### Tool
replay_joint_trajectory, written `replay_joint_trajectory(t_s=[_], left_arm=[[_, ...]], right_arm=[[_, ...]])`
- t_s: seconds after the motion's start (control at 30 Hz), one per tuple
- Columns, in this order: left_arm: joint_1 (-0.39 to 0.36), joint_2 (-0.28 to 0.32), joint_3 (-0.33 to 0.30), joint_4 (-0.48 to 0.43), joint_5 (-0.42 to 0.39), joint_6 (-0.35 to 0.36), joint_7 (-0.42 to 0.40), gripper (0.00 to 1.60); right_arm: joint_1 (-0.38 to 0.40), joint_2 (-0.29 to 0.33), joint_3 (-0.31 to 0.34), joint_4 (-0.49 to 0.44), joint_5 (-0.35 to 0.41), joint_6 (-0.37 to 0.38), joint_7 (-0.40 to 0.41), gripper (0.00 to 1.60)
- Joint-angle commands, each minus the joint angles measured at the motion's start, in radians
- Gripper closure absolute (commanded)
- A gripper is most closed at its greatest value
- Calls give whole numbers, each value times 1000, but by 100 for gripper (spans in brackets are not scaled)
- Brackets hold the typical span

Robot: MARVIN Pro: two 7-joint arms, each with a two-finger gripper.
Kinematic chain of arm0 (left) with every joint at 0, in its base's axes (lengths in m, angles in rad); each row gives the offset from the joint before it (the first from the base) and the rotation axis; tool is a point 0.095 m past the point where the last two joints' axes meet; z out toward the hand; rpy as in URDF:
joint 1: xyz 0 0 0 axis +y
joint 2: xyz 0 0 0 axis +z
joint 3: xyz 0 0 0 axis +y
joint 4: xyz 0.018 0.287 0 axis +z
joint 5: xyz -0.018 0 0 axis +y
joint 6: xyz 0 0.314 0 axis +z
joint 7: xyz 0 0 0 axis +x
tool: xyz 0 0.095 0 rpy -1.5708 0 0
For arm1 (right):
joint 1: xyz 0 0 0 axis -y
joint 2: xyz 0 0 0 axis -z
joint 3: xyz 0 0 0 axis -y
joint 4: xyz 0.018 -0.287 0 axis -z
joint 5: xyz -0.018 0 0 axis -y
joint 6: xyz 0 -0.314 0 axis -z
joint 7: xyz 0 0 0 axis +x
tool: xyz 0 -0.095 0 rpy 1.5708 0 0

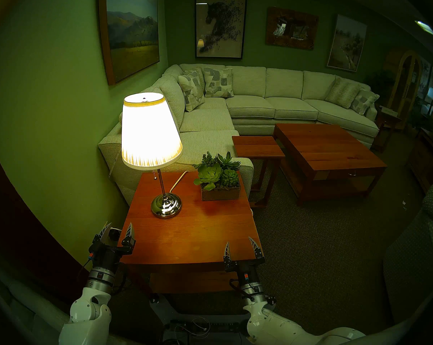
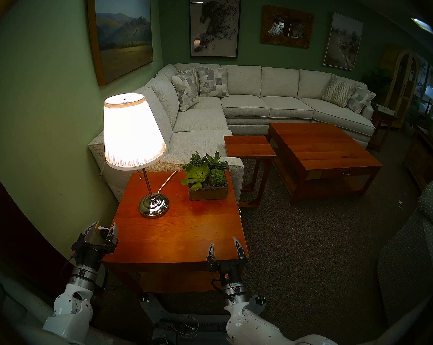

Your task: Pull on string to turn on lamp

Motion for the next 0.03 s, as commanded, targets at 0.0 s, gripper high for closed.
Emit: replay_joint_trajectory(t_s=[0.0], left_arm=[[-16, 5, -8, -22, -9, -19, -9, 0]], right_arm=[[12, 1, -1, -21, -3, 0, -14, 0]])
